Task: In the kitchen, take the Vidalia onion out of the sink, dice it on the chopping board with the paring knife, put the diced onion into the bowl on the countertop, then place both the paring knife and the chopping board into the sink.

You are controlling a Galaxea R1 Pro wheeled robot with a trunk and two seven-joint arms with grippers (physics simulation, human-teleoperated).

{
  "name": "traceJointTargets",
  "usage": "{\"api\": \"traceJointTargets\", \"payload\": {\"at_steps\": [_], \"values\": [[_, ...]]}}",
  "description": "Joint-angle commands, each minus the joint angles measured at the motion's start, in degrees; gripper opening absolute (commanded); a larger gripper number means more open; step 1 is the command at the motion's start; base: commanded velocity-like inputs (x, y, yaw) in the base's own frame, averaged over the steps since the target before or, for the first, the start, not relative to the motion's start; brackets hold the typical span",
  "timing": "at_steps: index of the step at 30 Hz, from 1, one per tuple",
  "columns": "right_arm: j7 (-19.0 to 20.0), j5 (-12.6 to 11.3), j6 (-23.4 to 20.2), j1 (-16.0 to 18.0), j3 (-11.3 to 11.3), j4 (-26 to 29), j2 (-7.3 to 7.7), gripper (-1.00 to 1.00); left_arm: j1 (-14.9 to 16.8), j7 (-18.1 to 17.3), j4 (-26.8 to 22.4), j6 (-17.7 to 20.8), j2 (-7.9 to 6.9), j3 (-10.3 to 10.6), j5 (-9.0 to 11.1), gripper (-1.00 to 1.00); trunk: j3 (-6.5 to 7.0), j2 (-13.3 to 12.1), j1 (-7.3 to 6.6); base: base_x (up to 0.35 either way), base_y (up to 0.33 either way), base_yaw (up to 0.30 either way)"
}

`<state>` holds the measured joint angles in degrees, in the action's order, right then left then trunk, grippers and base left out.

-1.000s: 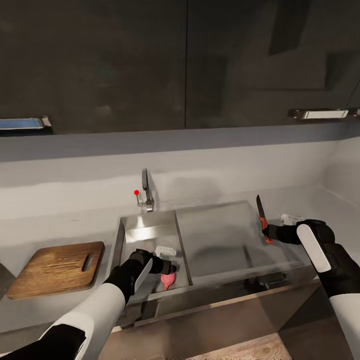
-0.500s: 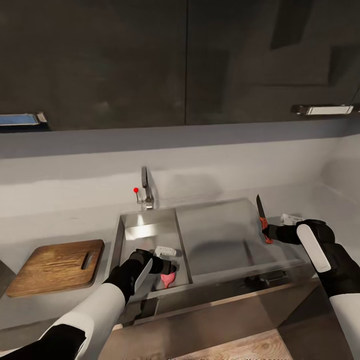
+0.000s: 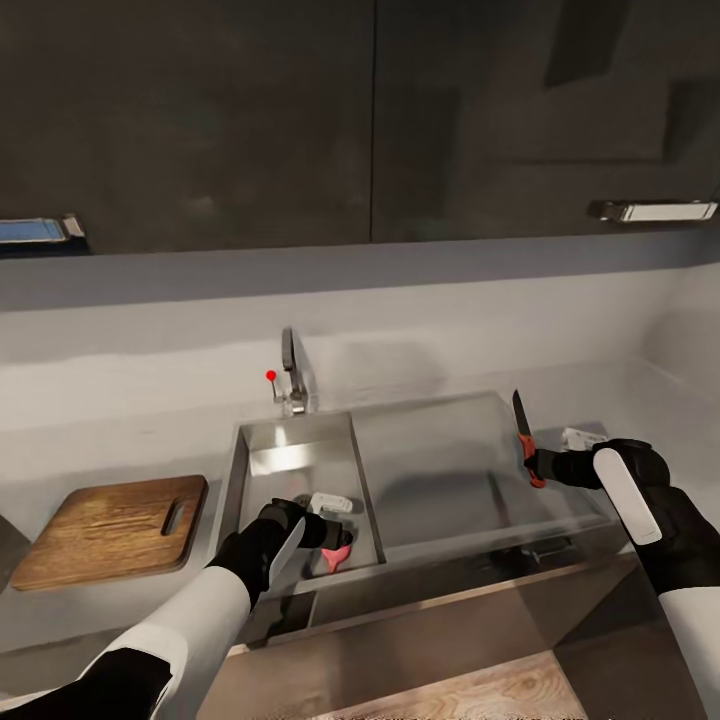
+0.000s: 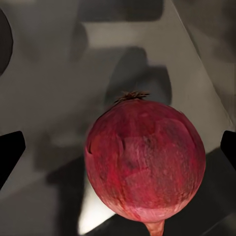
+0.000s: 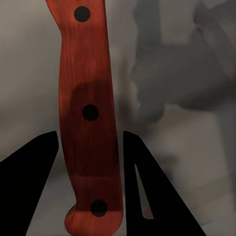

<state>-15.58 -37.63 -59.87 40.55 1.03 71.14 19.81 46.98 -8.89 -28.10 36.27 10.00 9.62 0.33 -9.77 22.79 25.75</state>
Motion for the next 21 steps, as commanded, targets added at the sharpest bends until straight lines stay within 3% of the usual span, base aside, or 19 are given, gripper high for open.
{"api": "traceJointTargets", "payload": {"at_steps": [1,21], "values": [[-0.6,-0.6,-0.1,0.1,0.1,0.0,0.05,-1.0,0.0,-0.1,-0.1,0.3,0.0,0.1,0.0,1.0,-0.19,0.1,0.03,0.0,0.0,0.0],[-0.6,-0.5,-0.1,0.1,0.1,0.0,0.05,-1.0,0.0,-0.1,0.4,0.3,0.0,0.1,0.0,1.0,-0.79,0.1,0.03,0.0,0.0,0.0]]}}
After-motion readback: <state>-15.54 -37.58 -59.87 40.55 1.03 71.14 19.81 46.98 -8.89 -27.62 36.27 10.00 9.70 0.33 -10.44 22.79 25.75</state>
